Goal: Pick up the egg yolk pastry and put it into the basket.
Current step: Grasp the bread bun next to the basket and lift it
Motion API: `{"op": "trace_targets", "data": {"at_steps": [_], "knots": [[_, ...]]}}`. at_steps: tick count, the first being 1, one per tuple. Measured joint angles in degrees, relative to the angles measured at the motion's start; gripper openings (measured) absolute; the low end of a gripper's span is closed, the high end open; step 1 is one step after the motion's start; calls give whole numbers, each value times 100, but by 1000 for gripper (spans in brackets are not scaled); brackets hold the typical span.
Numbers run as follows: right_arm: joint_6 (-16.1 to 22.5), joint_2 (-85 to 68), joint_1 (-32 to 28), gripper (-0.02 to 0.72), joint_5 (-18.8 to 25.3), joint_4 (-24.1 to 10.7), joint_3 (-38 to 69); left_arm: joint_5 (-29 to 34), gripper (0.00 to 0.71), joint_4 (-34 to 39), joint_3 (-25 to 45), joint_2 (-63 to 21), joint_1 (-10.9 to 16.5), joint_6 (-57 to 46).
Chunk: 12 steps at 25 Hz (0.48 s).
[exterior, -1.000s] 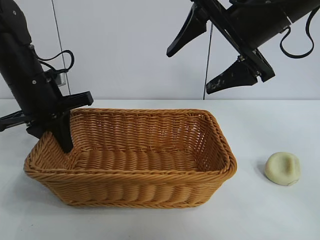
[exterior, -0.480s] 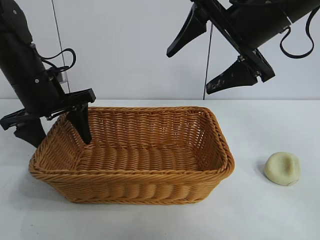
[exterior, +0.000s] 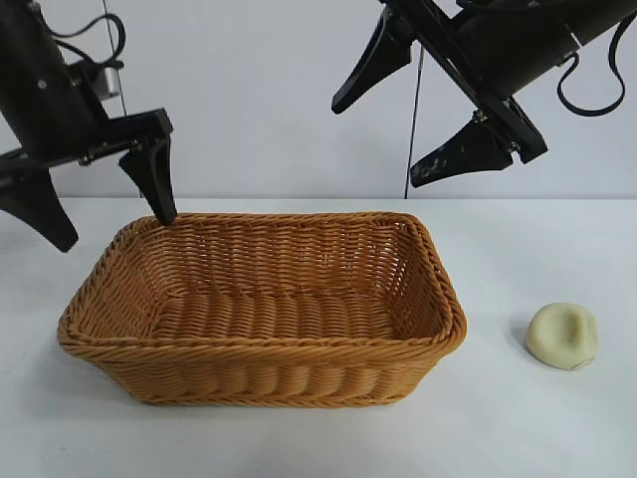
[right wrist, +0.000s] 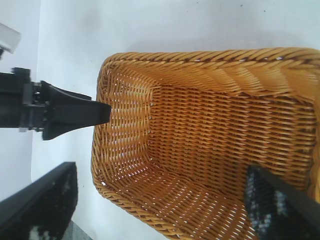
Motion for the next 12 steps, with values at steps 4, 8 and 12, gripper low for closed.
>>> {"op": "trace_targets", "data": {"at_steps": [4, 8, 12], "knots": [[0, 0, 0, 644, 0, 0, 0, 97, 692, 146, -110, 0, 30, -53], [0, 0, 0, 644, 0, 0, 0, 166, 692, 159, -114, -5, 184, -53], [0, 0, 0, 644, 0, 0, 0, 299, 692, 300, -114, -5, 425, 36]]}}
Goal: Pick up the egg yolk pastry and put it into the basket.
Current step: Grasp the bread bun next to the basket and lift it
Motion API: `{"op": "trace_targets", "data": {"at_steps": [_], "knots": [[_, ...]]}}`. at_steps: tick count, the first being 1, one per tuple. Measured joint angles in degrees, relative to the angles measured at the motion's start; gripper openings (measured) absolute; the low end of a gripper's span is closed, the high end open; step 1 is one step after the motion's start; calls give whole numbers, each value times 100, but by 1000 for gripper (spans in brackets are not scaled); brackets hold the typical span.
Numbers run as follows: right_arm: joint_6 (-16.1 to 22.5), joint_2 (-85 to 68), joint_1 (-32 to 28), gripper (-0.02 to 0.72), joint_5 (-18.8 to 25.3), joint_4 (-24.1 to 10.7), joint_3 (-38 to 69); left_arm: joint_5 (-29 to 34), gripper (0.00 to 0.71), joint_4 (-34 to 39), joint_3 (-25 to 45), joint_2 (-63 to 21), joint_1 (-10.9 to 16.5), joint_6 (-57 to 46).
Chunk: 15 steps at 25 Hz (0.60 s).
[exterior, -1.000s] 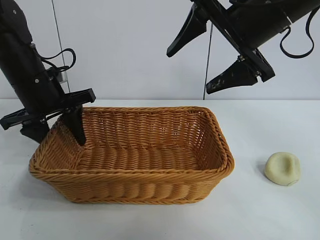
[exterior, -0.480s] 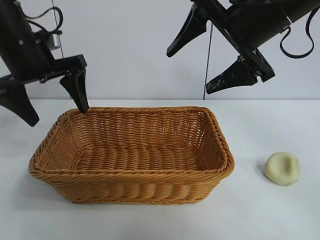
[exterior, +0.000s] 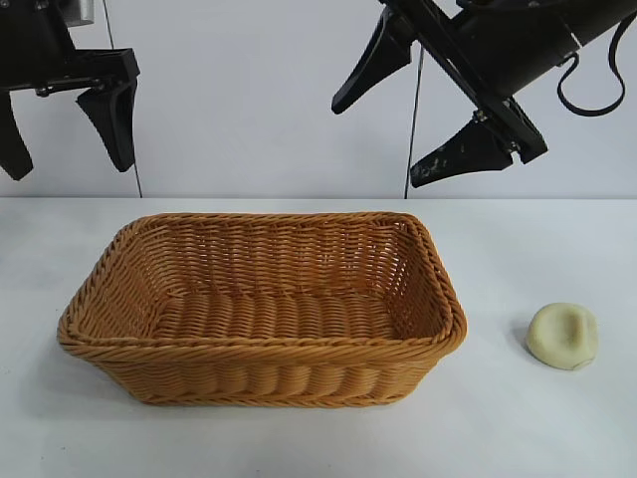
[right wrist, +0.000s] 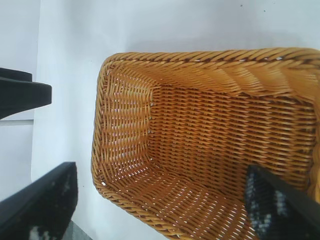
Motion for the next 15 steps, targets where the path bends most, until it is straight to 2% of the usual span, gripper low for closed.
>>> {"op": "trace_targets", "data": {"at_steps": [4, 9, 15], "knots": [[0, 0, 0, 644, 0, 0, 0, 0, 692, 392, 0, 0, 274, 24], [0, 0, 0, 644, 0, 0, 0, 0, 692, 496, 0, -23, 574, 30], [0, 0, 0, 644, 0, 0, 0, 1, 692, 523, 39, -338, 599, 30]]}}
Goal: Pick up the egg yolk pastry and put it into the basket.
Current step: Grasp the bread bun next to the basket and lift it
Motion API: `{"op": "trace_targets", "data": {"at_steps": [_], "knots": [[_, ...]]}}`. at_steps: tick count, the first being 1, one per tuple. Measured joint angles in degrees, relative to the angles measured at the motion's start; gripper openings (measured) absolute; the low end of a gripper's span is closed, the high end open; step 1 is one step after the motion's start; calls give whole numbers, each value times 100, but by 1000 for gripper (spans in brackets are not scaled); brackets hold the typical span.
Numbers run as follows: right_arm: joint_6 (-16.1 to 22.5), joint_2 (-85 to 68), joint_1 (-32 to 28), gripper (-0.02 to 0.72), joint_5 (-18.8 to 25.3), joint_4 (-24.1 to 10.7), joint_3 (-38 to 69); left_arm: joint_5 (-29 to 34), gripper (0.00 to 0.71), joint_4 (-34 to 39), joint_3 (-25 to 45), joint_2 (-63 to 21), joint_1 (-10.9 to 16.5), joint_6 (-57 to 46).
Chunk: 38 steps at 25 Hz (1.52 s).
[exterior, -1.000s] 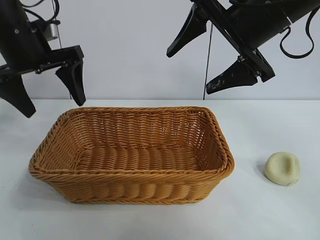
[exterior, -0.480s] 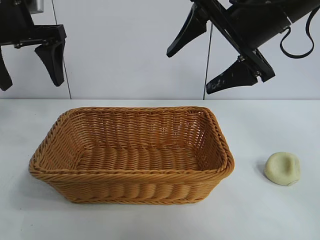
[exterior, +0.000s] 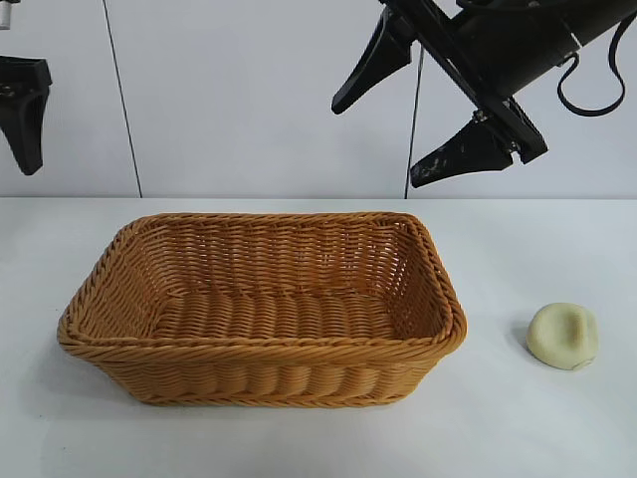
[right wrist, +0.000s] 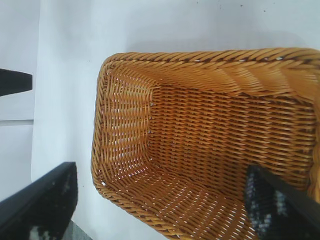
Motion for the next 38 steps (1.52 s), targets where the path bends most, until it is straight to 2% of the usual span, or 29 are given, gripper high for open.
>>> {"op": "trace_targets", "data": {"at_steps": [4, 9, 20, 26, 27, 34, 38], "knots": [[0, 0, 0, 644, 0, 0, 0, 5, 692, -31, 477, -681, 0, 6], [0, 0, 0, 644, 0, 0, 0, 11, 692, -48, 1529, -2167, 0, 64], [0, 0, 0, 644, 0, 0, 0, 12, 692, -48, 4677, -5376, 0, 139], [0, 0, 0, 644, 83, 0, 0, -351, 692, -48, 6066, -6947, 0, 86], [0, 0, 0, 644, 90, 0, 0, -351, 692, -48, 6066, -6947, 0, 86], [0, 0, 0, 644, 97, 0, 0, -679, 692, -55, 6406, -8586, 0, 49], [0, 0, 0, 644, 97, 0, 0, -756, 692, -56, 6461, -9178, 0, 49]]}}
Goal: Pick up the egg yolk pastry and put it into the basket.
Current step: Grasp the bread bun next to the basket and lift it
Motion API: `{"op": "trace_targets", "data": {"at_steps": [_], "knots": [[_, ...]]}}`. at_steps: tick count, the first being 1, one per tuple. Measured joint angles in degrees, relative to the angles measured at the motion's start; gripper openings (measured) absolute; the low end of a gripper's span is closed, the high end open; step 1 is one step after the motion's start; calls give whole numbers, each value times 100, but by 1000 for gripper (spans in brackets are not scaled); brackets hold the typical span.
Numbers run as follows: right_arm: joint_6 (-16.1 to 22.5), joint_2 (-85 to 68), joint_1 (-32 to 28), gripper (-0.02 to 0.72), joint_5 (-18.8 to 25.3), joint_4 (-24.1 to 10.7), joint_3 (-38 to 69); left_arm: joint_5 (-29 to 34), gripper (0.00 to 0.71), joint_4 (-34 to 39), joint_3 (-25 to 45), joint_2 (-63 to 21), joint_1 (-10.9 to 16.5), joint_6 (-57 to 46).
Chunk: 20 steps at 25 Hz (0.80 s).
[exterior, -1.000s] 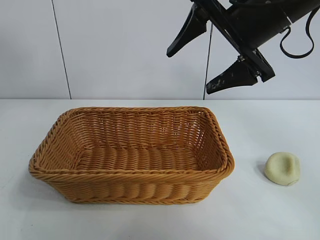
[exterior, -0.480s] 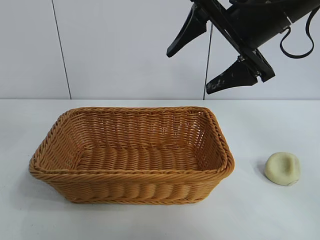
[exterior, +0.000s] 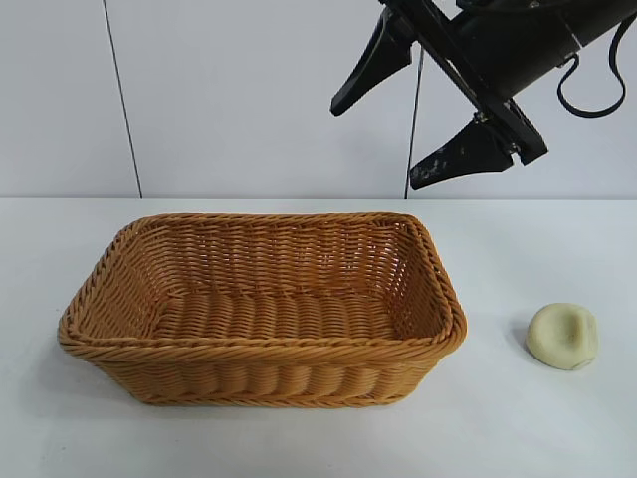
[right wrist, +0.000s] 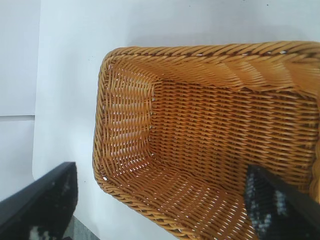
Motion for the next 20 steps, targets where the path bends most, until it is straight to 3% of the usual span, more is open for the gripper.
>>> {"op": "trace_targets", "data": {"at_steps": [10, 20], "knots": [[0, 0, 0, 644, 7, -28, 0, -40, 692, 5, 0, -369, -79, 0], [123, 0, 0, 644, 32, -583, 0, -39, 692, 5, 0, -1564, -175, 0]]}}
